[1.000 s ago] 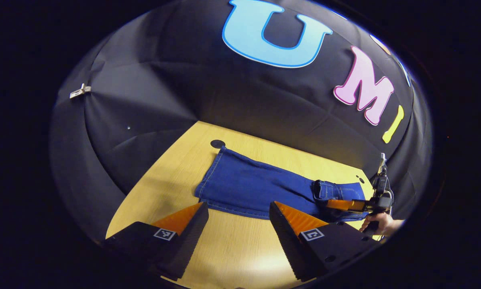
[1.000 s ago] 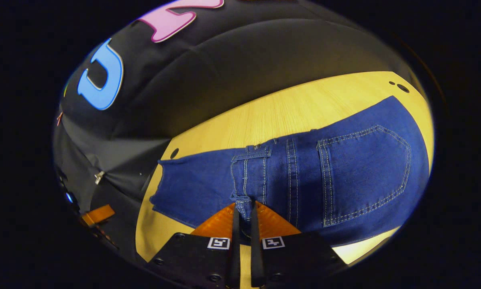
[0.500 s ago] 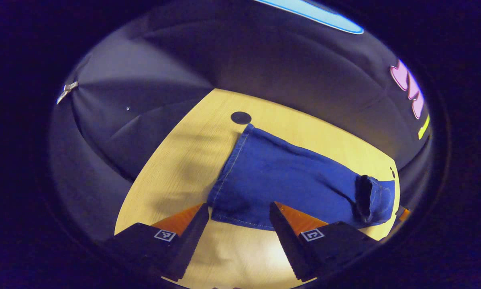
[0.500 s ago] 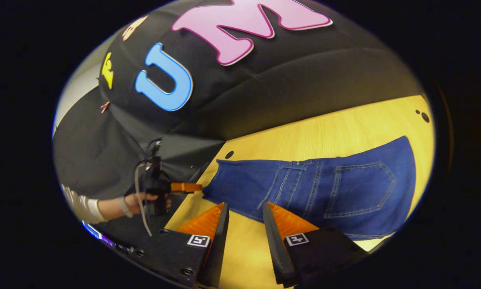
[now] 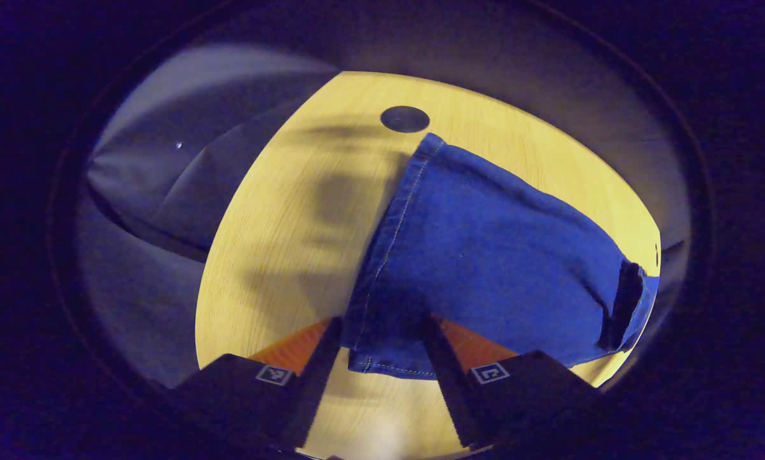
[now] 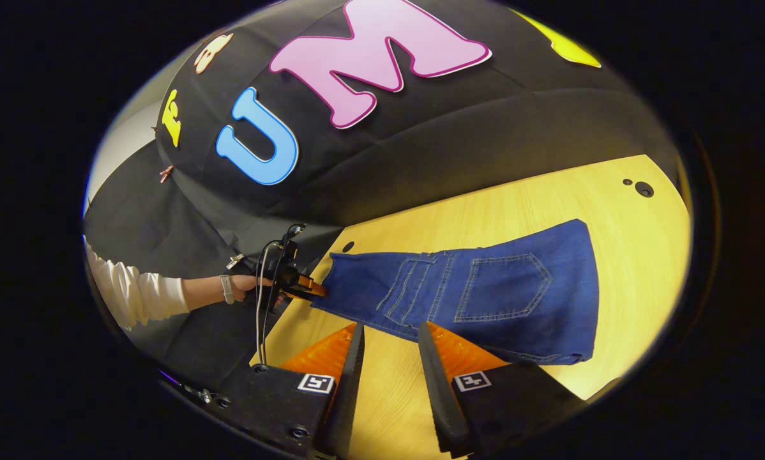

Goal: Grasp the waist and the cuffs of the jeans and fold them to make the two legs overlap; first hold the waist and fold one-third of the jeans toward the cuffs, then hold the cuffs and fold the remaining one-third in the same direction to finish folding.

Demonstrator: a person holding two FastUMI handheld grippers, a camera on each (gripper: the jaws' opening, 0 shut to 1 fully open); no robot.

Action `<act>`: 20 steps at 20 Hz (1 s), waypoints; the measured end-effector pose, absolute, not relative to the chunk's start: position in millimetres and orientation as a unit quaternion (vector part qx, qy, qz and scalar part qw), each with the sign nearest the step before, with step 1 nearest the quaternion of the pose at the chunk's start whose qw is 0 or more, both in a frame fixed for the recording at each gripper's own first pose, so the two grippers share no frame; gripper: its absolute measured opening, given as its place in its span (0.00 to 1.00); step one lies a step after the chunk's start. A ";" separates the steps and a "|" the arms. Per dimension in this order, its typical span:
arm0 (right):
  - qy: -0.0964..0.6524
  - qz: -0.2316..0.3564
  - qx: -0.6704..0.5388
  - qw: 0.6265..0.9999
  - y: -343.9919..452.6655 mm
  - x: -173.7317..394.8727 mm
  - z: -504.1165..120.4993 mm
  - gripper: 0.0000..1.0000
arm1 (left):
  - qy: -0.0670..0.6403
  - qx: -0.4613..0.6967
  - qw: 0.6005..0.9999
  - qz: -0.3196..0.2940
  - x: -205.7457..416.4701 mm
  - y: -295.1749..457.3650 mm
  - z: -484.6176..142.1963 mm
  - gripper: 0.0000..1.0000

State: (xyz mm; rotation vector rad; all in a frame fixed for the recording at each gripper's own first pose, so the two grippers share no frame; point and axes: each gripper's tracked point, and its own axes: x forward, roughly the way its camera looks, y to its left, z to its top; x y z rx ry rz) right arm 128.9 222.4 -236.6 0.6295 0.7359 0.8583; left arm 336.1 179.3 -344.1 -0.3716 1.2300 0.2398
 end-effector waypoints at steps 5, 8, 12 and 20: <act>0.341 0.392 0.300 0.800 208.7 139.7 -235.8 0.53 | 0.569 -0.189 0.793 0.107 341.5 165.0 -336.1 0.19; 0.341 0.392 0.295 0.802 207.3 138.0 -237.4 0.53 | 0.548 -0.246 0.796 0.072 346.1 146.4 -326.4 0.07; 0.339 0.390 0.299 0.802 203.6 137.8 -234.8 0.53 | 0.490 -0.301 0.818 0.024 349.2 125.8 -268.4 0.06; 0.309 0.367 0.315 0.819 157.4 139.1 -207.6 0.53 | 0.354 -0.265 0.887 -0.130 378.7 0.7 -76.2 0.06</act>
